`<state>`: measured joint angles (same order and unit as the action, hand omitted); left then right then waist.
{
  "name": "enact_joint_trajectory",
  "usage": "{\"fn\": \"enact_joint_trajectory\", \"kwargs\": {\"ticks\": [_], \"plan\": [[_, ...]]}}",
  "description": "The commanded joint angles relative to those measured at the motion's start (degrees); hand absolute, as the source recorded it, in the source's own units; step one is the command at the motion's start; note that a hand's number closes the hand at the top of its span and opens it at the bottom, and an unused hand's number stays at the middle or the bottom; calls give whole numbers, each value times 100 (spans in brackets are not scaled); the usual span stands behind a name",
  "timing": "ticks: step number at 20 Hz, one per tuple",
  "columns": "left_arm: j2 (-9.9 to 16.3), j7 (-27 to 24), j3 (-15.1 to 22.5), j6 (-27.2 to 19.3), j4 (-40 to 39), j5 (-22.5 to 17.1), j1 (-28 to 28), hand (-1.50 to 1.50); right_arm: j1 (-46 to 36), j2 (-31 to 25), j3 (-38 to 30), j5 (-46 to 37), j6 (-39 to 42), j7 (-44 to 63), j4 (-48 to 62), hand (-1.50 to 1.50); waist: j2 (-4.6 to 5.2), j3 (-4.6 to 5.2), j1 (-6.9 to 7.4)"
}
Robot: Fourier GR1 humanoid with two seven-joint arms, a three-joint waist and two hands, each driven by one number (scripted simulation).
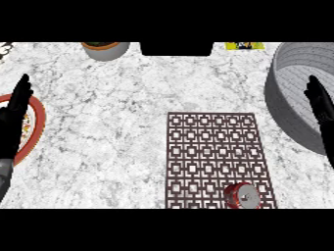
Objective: Pick the can from the placemat and place it in the basket
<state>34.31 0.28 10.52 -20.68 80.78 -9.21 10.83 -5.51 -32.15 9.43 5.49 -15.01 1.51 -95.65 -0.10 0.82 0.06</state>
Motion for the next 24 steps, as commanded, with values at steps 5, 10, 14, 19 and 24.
{"fn": "enact_joint_trajectory", "kwargs": {"ticks": [5, 10, 14, 19, 24], "plan": [[-429, 344, 83, 454, 32, -560, 158, 0, -1137, 842, 205, 2016, 1924, -878, -236, 150, 111, -133, 389], [-602, 594, 61, 859, -205, -1045, 61, 0, -1268, 112, 1763, 183, 3188, -2319, -1145, -150, 22, -88, 218], [-500, 845, -217, 979, -165, -1241, 53, 0, -402, 910, 2731, -936, 2214, -2580, -1686, -150, -17, -83, -24], [-604, 551, -385, 1142, -545, -1027, 55, 0, -377, 860, 2743, -1201, 2193, -623, -2734, -150, 0, -75, -35], [-456, 1015, -289, 1112, -131, -1117, 73, 0, -928, -388, 2102, -1212, 2898, 1165, -3564, -150, -58, -59, -85]]}}
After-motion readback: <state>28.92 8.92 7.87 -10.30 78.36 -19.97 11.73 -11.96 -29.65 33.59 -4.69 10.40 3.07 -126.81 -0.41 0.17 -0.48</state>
